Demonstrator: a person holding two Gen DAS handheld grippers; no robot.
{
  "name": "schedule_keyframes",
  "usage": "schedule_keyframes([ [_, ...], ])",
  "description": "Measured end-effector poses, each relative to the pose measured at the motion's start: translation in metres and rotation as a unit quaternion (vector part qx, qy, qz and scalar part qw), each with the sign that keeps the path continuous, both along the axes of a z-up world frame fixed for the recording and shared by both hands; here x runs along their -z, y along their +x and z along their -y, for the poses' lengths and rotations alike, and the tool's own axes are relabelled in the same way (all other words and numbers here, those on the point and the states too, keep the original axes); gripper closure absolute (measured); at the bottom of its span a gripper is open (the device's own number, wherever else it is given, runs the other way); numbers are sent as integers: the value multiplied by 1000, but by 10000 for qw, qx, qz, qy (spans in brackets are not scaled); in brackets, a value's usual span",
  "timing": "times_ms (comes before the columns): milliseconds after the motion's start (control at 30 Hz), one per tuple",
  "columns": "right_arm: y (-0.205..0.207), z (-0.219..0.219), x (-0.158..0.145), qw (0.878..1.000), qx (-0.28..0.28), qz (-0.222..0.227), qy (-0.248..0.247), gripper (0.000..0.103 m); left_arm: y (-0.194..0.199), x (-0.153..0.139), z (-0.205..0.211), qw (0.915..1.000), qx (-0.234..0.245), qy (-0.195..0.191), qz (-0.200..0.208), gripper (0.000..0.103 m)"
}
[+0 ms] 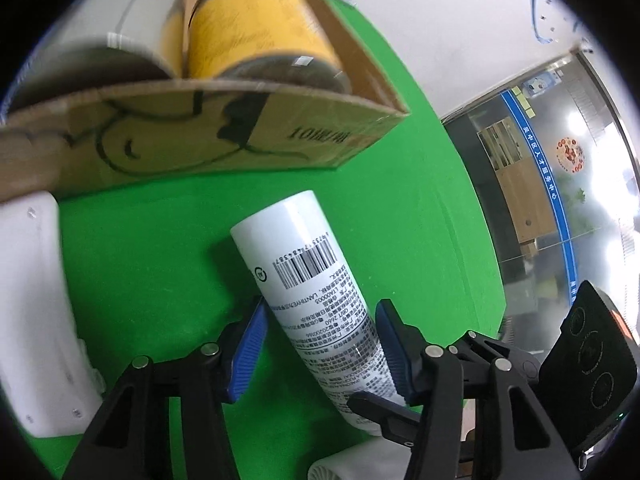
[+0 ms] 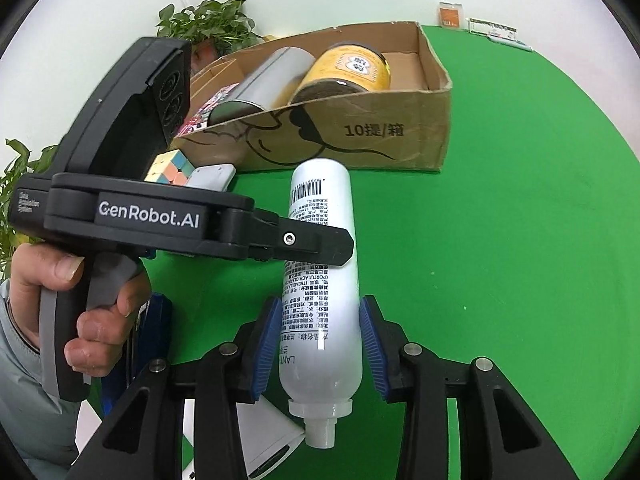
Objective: Organize rigid objects
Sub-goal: 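Close the left gripper on the spray bottle beside the right gripper, then lower the spray bottle into the large box and open both grippers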
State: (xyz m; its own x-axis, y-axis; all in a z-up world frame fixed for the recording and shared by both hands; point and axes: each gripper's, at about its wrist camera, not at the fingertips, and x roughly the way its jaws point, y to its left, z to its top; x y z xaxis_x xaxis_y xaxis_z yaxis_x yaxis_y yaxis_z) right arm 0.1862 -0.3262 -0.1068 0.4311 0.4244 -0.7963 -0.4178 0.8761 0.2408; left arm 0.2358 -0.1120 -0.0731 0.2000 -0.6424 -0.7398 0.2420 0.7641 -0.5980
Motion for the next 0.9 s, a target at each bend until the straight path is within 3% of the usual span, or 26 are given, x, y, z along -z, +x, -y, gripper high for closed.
schedule_keyframes([
  [200,-9,-5,-43,9977,83,661,-72,66,-3,-60,-3,9973,-67,-206,706,59],
  [400,4,-4,-88,9927,324,1161,81,67,10,-115,2,9909,85,-170,1332,61],
  [733,83,0,-119,9930,335,1066,384,67,71,-141,3,9901,-44,-136,1397,61],
  [900,141,-3,-125,9959,214,763,430,67,114,-139,-2,9936,-215,-250,1083,61],
])
